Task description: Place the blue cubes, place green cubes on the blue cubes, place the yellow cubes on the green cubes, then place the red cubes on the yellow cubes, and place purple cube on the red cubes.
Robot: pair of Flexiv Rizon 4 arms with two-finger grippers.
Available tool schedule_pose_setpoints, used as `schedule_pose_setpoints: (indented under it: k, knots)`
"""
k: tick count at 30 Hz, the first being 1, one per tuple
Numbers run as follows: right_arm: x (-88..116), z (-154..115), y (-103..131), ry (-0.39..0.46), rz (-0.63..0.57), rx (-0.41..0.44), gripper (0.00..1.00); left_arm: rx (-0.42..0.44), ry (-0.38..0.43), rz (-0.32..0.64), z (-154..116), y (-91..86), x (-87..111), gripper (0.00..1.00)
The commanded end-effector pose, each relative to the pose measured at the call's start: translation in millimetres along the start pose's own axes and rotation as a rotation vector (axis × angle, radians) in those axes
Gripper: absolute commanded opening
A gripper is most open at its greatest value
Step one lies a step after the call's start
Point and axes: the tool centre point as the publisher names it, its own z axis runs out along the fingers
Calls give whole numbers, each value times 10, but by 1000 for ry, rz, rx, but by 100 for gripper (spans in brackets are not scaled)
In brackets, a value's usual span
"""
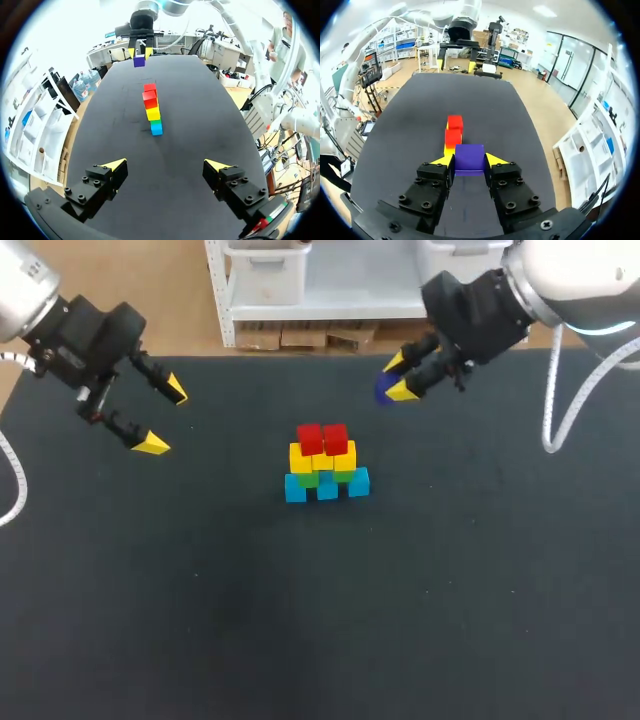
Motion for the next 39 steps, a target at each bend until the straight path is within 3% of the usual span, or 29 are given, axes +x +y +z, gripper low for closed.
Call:
schedule_pose_setpoints:
  k: [1,14,39]
  knots:
    - [-182,132,-27,15,-7,-10,0,-1,-2,2,5,5,8,100]
    - [-452,542,115,6,-17,-60,0,-1,-2,2,5,5,8,100]
    - [-384,733,287,39,42,-61,0,-1,-2,2,5,5,8,100]
